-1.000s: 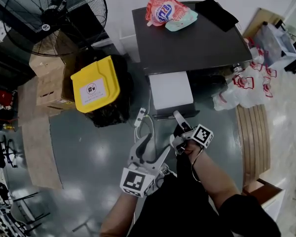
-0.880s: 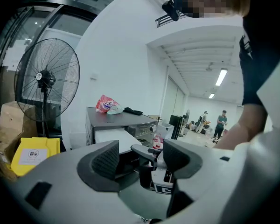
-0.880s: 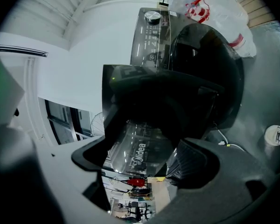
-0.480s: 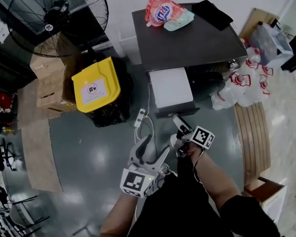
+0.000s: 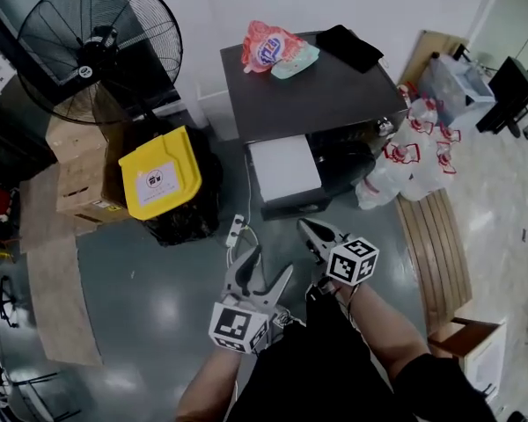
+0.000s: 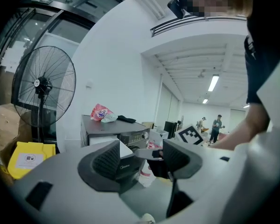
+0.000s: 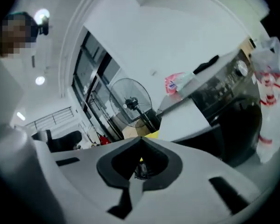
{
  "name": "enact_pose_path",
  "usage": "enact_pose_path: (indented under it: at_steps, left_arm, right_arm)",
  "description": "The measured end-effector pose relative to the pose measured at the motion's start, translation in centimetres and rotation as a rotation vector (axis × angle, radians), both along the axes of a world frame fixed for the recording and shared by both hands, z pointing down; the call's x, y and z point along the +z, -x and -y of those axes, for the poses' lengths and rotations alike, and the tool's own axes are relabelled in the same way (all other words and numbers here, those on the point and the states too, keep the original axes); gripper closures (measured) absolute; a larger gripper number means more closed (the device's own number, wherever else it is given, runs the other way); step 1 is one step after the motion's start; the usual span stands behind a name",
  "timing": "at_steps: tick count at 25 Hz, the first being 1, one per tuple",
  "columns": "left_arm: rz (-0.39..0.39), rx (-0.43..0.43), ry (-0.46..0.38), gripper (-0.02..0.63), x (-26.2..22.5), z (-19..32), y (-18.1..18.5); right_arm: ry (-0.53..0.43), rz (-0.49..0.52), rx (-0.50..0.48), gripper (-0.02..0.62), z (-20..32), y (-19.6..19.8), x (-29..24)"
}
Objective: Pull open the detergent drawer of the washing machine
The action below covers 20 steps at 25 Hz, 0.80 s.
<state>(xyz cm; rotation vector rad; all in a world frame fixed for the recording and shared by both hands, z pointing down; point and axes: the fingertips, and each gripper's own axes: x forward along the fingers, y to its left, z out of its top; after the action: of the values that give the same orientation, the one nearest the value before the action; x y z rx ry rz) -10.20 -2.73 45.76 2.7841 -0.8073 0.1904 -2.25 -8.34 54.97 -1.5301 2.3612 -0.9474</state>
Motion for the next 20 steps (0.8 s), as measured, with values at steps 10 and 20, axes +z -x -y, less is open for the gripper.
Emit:
enact_pose_path:
  at_steps: [10,20]
  left_arm:
    - [0.002,-0.033,-0.049,0.39,-2.0,-2.9,-2.7]
    - [0.04,-0.125,-0.058,0.589,-3.2,-10.8,-8.2]
  right_arm:
    - [-0.245,-0.328,-0.113,0.597,-5.5,-1.4,-10.7]
    - [-0.424,-0.442,-0.261,0.595,-15.3,-5.0,-16.8]
